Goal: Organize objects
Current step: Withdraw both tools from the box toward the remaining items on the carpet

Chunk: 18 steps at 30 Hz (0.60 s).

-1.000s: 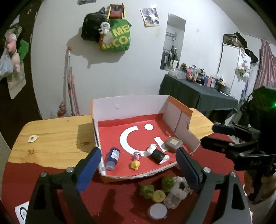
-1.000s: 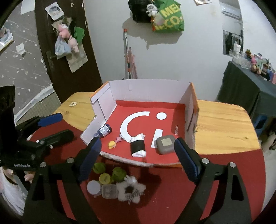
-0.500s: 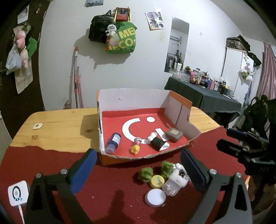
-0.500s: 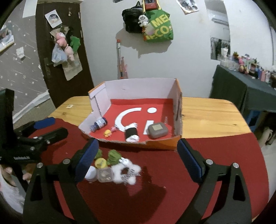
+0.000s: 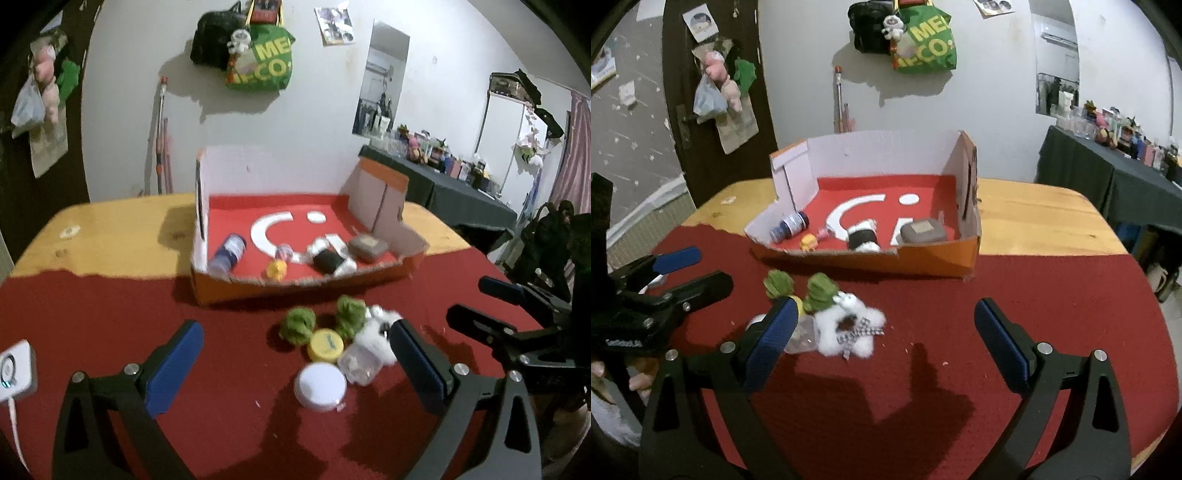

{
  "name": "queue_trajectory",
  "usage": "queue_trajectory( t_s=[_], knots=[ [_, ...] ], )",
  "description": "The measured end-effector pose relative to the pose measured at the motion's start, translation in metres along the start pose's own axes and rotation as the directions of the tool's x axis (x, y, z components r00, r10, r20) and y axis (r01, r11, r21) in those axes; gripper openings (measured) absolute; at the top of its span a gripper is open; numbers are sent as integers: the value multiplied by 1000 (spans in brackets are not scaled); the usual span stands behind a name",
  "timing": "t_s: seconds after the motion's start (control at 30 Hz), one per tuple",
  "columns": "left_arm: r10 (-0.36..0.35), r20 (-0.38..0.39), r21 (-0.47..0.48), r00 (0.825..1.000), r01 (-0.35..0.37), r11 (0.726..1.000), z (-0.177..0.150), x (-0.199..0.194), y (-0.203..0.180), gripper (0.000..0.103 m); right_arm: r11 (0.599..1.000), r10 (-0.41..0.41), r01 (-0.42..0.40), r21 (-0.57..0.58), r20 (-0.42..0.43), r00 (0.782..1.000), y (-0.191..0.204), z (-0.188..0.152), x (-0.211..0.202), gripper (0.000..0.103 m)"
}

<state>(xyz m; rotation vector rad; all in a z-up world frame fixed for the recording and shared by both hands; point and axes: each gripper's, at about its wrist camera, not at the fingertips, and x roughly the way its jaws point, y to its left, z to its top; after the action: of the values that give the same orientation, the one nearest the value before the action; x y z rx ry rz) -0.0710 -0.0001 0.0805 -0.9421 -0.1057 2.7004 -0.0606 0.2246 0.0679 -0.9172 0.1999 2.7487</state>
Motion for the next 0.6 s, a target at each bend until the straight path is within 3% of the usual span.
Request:
queue_trajectory(
  t_s=[0.27,0.5,0.6],
  knots=[
    [-23,-105,35,994,27,999,-27,17,-8,103,1000,17,-16,13,-72,997,-5,-17,13,98],
    [-39,-142,45,989,46,998,-29,20,-6,103,999,51,-48,26,-126,991,-10,-19,22,98],
    [-86,-190,43,978,96,994,-28,27,-2,103,998,64,-63,9,-167,984,-8,-20,31,98]
  ],
)
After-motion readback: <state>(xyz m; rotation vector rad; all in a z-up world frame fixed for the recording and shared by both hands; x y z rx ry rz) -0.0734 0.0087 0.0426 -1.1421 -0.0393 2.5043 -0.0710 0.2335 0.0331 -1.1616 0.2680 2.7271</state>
